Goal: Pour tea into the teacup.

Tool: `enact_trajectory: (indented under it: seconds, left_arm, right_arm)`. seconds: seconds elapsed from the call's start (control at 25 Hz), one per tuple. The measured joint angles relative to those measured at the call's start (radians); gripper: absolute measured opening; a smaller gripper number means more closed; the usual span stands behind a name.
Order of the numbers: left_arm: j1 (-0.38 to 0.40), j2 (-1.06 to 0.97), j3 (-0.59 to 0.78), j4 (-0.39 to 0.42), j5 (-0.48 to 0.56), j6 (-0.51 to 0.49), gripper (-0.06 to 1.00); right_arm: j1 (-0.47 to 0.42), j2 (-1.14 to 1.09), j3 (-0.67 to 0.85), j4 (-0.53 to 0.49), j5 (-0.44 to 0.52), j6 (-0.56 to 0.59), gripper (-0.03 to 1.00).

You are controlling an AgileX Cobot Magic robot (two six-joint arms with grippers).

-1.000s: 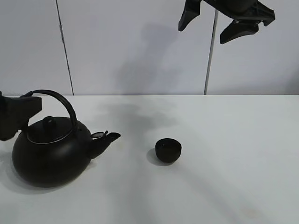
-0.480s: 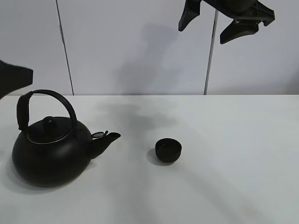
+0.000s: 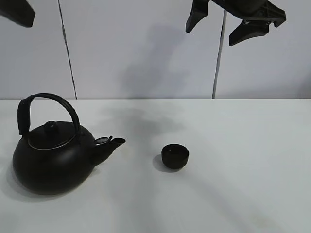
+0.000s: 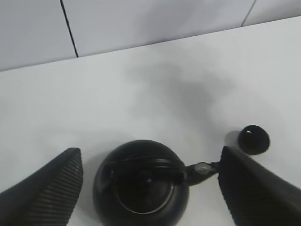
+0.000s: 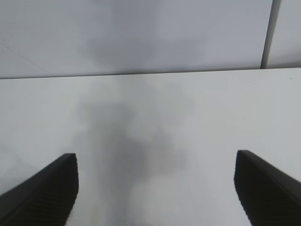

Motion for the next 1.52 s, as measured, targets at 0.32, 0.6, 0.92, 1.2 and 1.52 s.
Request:
enact_trajectory:
  seconds: [0.32,0.6,0.92,1.2,1.52]
  left_arm:
    - [-0.003,0.221,-0.294,-0.322,0.307,0.180,0.57]
    - [-0.003,0.369,-0.436,-0.342,0.389,0.185,0.57]
    - [-0.003,0.371,-0.440,-0.344,0.391,0.186,0.57]
    - [-0.003,0.371,-0.440,-0.344,0.391,0.186,0.57]
    - [-0.003,0.371,-0.440,-0.344,0.391,0.186,0.57]
  right_arm:
    - [0.000,0.000,0.000,0.000,0.000,0.000,0.62]
    - [0.000,0.000,0.000,0.000,0.000,0.000,0.62]
    - [0.000,0.000,0.000,0.067,0.100,0.026,0.62]
    - [0.000,0.000,0.000,0.112,0.431,0.030,0.62]
    - [0.000,0.000,0.000,0.112,0.494,0.031,0.62]
